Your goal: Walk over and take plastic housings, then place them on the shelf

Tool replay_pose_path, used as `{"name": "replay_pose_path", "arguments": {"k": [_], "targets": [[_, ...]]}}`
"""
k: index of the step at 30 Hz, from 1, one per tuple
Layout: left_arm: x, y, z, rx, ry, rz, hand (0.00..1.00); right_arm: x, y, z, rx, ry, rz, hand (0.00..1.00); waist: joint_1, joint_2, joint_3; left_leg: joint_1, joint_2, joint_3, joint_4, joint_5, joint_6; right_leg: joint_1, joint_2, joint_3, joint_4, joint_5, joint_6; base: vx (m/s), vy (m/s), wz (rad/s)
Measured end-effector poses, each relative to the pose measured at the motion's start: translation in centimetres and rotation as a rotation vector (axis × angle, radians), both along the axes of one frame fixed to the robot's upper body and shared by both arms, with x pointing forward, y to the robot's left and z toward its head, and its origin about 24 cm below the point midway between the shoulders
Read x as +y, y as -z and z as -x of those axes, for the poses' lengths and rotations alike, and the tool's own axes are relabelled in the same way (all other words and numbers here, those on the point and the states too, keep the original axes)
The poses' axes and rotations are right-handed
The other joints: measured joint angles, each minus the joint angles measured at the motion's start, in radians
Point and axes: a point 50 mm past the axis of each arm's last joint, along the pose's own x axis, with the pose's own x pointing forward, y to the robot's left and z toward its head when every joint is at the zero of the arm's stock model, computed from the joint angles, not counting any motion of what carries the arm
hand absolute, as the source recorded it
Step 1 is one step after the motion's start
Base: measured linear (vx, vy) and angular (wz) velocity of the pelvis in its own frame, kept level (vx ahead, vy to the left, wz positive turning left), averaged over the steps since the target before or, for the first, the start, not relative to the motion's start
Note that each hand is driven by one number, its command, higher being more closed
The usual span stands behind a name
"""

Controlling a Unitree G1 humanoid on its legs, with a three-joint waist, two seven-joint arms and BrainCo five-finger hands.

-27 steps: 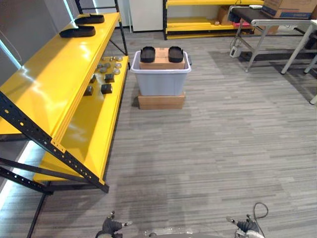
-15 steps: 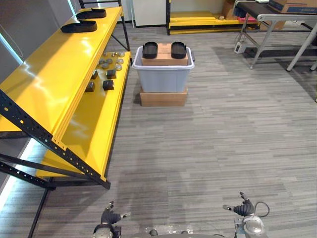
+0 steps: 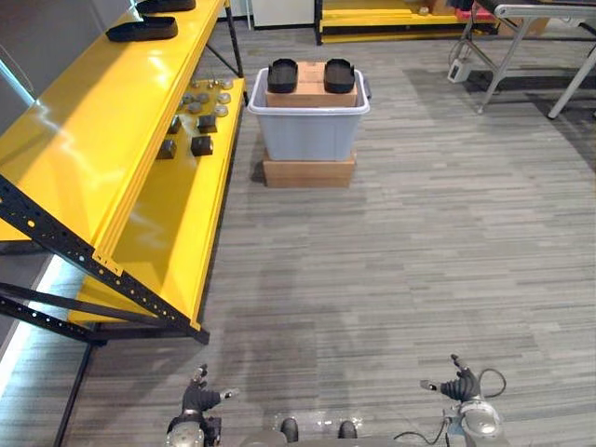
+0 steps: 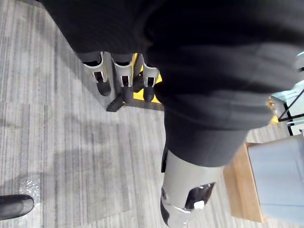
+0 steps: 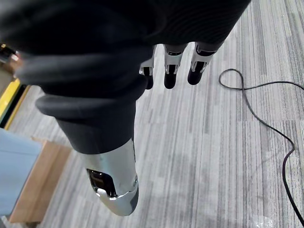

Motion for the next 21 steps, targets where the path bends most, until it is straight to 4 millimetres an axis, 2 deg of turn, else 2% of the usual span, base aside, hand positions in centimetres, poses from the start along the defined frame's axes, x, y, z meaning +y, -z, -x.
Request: {"name": "replay_pose_path", "arguments": {"k": [2,4,5,6,7,9,10,12,13,14,15,16,17,18,19,20,21], "targets": [[0.2,-0.4,-0.4,-0.024,-0.011,0.000,0.00,-0.2,-0.2,-0.4,-0.014,0.016,0.000,0.00,0.000,0.007,0.003,-0.023,-0.002,0.013,0.061,-0.049,0.011,-0.050,-0.009,0.011,0.117,-0.069,0.021,0.09,0.102,-0.19],[0.4,-0.7,-0.7,-0.045,-0.018,-0.005,0.00,-0.1,-0.1,-0.3,-0.010,0.043,-0.012,0.00,0.000,-0.001,0.016,-0.023,-0.018,0.014,0.116,-0.107,0.034,-0.156,-0.038,0.000,0.398,-0.149,0.061,0.13,0.138,-0.05],[0.4,-0.9,-0.8,-0.053,-0.020,-0.004,0.00,0.0,-0.2,-0.4,-0.013,0.048,-0.011,0.00,-0.003,-0.003,0.030,0.003,-0.024,0.008,0.125,-0.123,0.049,-0.215,-0.052,-0.017,0.537,-0.162,0.065,0.14,0.085,0.11],[0.5,-1.0,-1.0,-0.061,-0.019,-0.006,0.00,0.1,-0.2,-0.4,-0.013,0.050,-0.015,0.00,-0.006,-0.011,0.037,0.019,-0.030,0.004,0.124,-0.133,0.055,-0.245,-0.061,-0.028,0.607,-0.175,0.066,0.27,0.075,0.14],[0.6,-1.1,-1.0,-0.058,-0.020,-0.012,0.00,0.3,-0.2,-0.3,-0.017,0.053,-0.020,0.00,-0.014,-0.018,0.044,0.047,-0.036,-0.006,0.120,-0.152,0.058,-0.284,-0.072,-0.046,0.653,-0.194,0.044,0.37,0.062,0.25],[0.9,-1.2,-1.2,-0.064,-0.029,-0.026,0.00,0.2,-0.3,-0.5,-0.024,0.055,-0.021,0.00,-0.028,-0.027,0.053,0.100,-0.034,-0.026,0.086,-0.158,0.062,-0.331,-0.071,-0.086,0.612,-0.198,0.037,0.40,0.013,0.33],[0.8,-1.4,-1.8,-0.080,-0.028,-0.027,0.00,0.1,-0.5,-0.9,-0.034,0.054,-0.017,0.00,-0.033,-0.013,0.067,0.139,-0.017,-0.043,0.049,-0.158,0.062,-0.372,-0.056,-0.105,0.559,-0.191,0.027,0.45,-0.047,0.39],[0.4,-1.9,-3.1,-0.116,-0.031,-0.019,0.00,-0.2,-1.0,-1.6,-0.056,0.051,-0.006,0.00,-0.049,0.001,0.086,0.197,0.029,-0.070,-0.013,-0.155,0.044,-0.432,-0.020,-0.141,0.408,-0.125,0.014,0.46,-0.069,0.45],[0.4,-2.2,-3.6,-0.132,-0.029,-0.027,0.00,-0.3,-1.2,-1.8,-0.064,0.052,-0.003,0.00,-0.052,0.000,0.088,0.226,0.037,-0.084,-0.047,-0.147,0.012,-0.460,-0.003,-0.141,0.260,-0.018,0.003,0.41,-0.077,0.36],[0.4,-2.3,-3.9,-0.137,-0.027,-0.030,0.00,-0.3,-1.2,-1.8,-0.065,0.053,0.000,0.00,-0.054,-0.011,0.088,0.243,0.037,-0.091,-0.057,-0.147,0.000,-0.470,-0.004,-0.140,0.202,0.054,-0.013,0.70,-0.164,0.49],[0.1,-2.1,-3.9,-0.136,-0.029,-0.020,0.00,-0.7,-1.3,-1.6,-0.062,0.063,0.016,0.00,-0.061,-0.001,0.089,0.279,0.061,-0.112,-0.057,-0.164,-0.031,-0.467,0.003,-0.145,0.181,0.232,-0.097,0.62,-0.155,0.24],[-0.2,-2.1,-4.1,-0.137,-0.032,-0.011,0.00,-0.9,-1.4,-1.8,-0.064,0.066,0.019,0.00,-0.052,0.024,0.086,0.275,0.089,-0.117,-0.047,-0.159,-0.043,-0.471,0.018,-0.164,0.211,0.213,-0.116,0.74,-0.199,0.40],[-0.3,-2.3,-4.6,-0.151,-0.026,-0.009,0.00,-0.7,-1.6,-2.4,-0.085,0.071,0.009,0.00,-0.060,0.024,0.084,0.253,0.089,-0.131,-0.002,-0.105,-0.117,-0.484,0.000,-0.183,0.285,0.144,-0.127,0.48,-0.143,0.35],[-0.7,-2.3,-4.8,-0.156,-0.028,0.004,0.00,-0.8,-1.7,-2.4,-0.091,0.079,0.010,0.00,-0.069,0.026,0.086,0.247,0.081,-0.136,0.062,-0.043,-0.126,-0.467,-0.010,-0.202,0.332,0.105,-0.139,0.60,-0.210,0.60],[-1.1,-2.0,-4.3,-0.145,-0.039,0.020,0.00,-0.7,-1.8,-2.4,-0.095,0.073,0.009,0.00,-0.071,0.028,0.090,0.211,0.072,-0.130,0.223,0.067,-0.095,-0.391,-0.007,-0.230,0.343,0.060,-0.146,0.48,-0.205,0.40],[-1.2,-1.8,-3.9,-0.137,-0.046,0.027,0.00,-0.5,-1.7,-2.3,-0.096,0.062,0.008,0.00,-0.068,0.027,0.091,0.181,0.071,-0.119,0.331,0.143,-0.083,-0.337,-0.001,-0.227,0.316,0.043,-0.150,0.75,-0.250,0.13],[-1.2,-1.5,-3.1,-0.126,-0.056,0.033,0.00,0.4,-2.0,-2.6,-0.125,0.028,0.001,0.00,-0.049,0.022,0.094,0.070,0.103,-0.092,0.637,0.219,-0.075,-0.218,0.034,-0.199,0.235,0.010,-0.159,0.62,-0.178,-0.10]]}}
